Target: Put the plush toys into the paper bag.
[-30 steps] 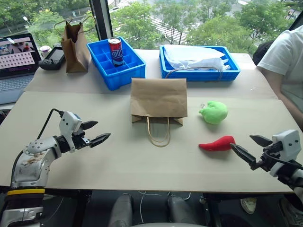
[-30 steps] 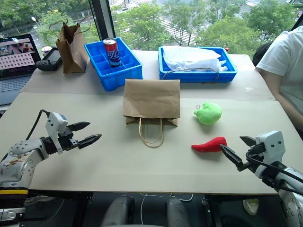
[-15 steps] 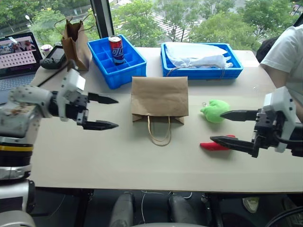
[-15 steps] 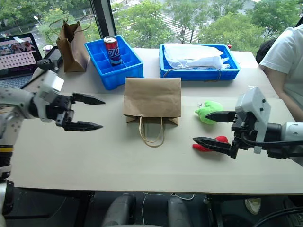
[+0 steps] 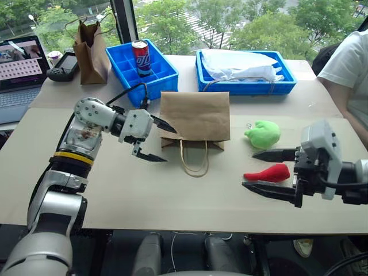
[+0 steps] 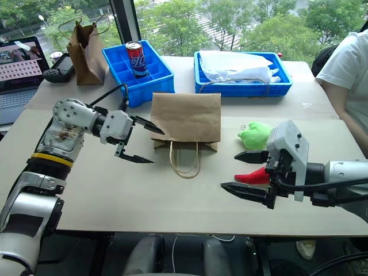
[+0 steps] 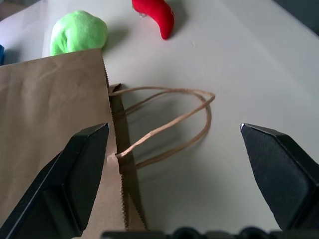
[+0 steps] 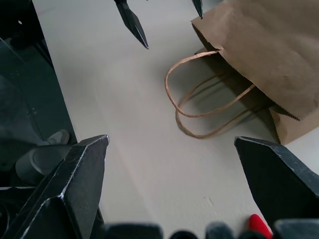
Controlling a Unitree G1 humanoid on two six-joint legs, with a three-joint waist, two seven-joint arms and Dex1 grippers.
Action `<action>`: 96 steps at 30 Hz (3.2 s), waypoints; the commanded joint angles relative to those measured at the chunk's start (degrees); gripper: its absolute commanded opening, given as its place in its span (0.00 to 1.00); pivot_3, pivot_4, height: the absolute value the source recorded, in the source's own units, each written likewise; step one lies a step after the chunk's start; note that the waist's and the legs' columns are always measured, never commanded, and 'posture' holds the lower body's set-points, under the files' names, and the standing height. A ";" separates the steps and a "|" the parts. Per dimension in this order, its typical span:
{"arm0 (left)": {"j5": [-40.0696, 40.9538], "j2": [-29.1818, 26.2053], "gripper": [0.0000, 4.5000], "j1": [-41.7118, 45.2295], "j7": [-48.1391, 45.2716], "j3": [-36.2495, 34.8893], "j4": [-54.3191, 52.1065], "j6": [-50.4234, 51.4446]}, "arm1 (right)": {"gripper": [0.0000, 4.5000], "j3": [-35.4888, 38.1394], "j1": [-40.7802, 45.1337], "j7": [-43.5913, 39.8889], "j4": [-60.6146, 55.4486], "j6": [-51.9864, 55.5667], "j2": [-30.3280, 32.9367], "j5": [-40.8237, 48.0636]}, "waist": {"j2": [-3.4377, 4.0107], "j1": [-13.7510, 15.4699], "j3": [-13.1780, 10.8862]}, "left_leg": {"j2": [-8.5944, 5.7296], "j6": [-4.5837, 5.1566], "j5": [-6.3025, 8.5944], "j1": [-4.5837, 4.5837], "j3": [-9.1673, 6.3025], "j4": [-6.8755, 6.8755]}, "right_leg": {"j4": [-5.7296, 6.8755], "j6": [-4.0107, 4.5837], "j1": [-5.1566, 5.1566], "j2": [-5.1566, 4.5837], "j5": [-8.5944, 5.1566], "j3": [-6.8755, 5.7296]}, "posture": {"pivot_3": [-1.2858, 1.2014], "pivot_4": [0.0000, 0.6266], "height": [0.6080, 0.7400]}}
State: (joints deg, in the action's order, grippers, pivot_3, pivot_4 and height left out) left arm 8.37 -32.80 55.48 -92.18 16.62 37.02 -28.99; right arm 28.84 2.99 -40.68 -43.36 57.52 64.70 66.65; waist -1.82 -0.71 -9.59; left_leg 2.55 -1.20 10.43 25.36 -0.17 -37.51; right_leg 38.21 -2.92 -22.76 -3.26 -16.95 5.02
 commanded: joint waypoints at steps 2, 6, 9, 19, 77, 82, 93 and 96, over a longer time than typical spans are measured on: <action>-4.62 3.50 1.00 5.26 1.76 0.50 10.84 -14.46 | 0.99 5.56 -2.35 2.32 -1.75 0.79 0.42 1.18 | 0.00 -0.02 0.00 | -0.01 0.06 0.04 0.01 0.00 -0.07 | -0.01 -0.02 0.02 0.00 0.01 0.00 | 0.52 0.24 0.68; -7.74 6.84 1.00 7.46 4.81 1.10 17.45 -20.07 | 0.99 7.43 -3.67 4.02 -2.22 1.05 0.71 2.01 | 0.00 -0.01 0.00 | -0.01 0.18 0.11 0.10 -0.02 -0.27 | 0.03 -0.09 0.04 0.00 0.04 0.00 | 0.52 0.24 0.68; -8.48 9.56 0.89 8.22 5.02 1.21 21.30 -19.89 | 1.00 7.23 -3.85 5.28 -2.33 0.87 0.87 2.57 | 0.00 -0.04 0.00 | -0.04 0.18 0.11 0.11 -0.03 -0.33 | 0.02 -0.15 0.08 -0.02 0.07 0.01 | 0.52 0.24 0.68; -7.40 10.83 0.09 10.17 1.65 -0.74 24.87 -16.57 | 1.00 8.20 -8.36 7.33 -3.94 2.17 1.10 3.99 | -0.01 -0.13 0.00 | -0.05 0.18 0.11 0.11 -0.05 -0.34 | 0.03 -0.17 0.10 -0.01 0.09 0.01 | 0.52 0.24 0.68; 24.76 8.28 0.00 6.50 35.94 -20.26 -16.16 83.09 | 0.01 -42.44 5.10 18.33 34.51 -36.72 -46.56 -57.76 | 0.01 -0.66 -0.01 | 0.00 0.07 0.02 -0.21 -0.18 -0.41 | 0.73 -0.17 0.05 0.15 0.04 0.06 | 0.52 0.24 0.68; 28.70 11.74 0.00 9.77 41.43 -25.42 -14.79 88.04 | 0.01 -42.14 4.49 18.05 33.79 -35.47 -46.79 -58.40 | 0.01 -0.50 -0.02 | -0.01 0.07 0.02 -0.20 -0.18 -0.41 | 0.70 -0.17 0.05 0.13 0.04 0.05 | 0.52 0.24 0.68; 31.34 13.75 0.00 8.50 46.63 -26.84 -18.85 91.80 | 0.01 -41.84 3.51 17.12 31.20 -32.62 -45.13 -59.73 | 0.01 -0.37 -0.01 | -0.04 0.06 0.03 -0.20 -0.18 -0.41 | 0.71 -0.17 0.06 0.11 0.04 0.05 | 0.52 0.24 0.68; 31.01 13.54 0.00 7.64 47.55 -26.78 -19.21 91.66 | 0.01 -41.17 2.47 15.90 26.39 -29.23 -42.32 -59.52 | 0.01 -0.15 -0.01 | -0.08 0.06 0.03 -0.20 -0.18 -0.41 | 0.71 -0.17 0.06 0.06 0.04 0.06 | 0.52 0.24 0.68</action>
State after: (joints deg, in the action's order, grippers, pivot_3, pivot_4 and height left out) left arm 38.43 -18.94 62.95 -44.94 -9.30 20.07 62.67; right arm -12.98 7.23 -23.85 -14.79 24.59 21.01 7.29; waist -1.81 -0.86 -9.61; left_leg 2.44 -1.14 10.46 25.16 -0.35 -37.91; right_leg 38.91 -3.10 -22.69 -3.22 -16.92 5.08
